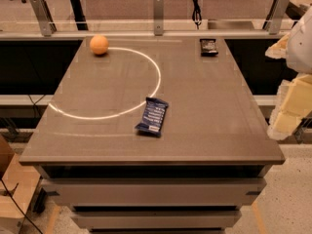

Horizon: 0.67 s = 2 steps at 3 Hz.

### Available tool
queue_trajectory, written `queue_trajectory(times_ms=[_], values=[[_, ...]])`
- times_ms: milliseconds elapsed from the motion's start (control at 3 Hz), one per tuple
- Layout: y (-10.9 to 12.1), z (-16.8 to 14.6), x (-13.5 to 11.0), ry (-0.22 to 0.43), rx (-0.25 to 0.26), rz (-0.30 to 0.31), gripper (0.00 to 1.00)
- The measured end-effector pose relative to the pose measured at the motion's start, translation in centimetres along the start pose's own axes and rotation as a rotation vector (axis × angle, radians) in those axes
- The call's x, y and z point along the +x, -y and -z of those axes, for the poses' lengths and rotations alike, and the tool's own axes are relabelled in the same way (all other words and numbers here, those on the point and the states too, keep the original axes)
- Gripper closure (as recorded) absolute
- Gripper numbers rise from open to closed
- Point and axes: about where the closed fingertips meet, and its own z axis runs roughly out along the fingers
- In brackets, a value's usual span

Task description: Move rxbar chocolate near orange

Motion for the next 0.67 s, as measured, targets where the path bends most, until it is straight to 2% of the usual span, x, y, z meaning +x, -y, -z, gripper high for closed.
queue_trajectory(times_ms=[333,667], values=[[0.00,0.00,0.00,0.000,0.000,0.000,0.00],[0.86,0.17,-0.33,0.085,0.008,-0.001,0.00]])
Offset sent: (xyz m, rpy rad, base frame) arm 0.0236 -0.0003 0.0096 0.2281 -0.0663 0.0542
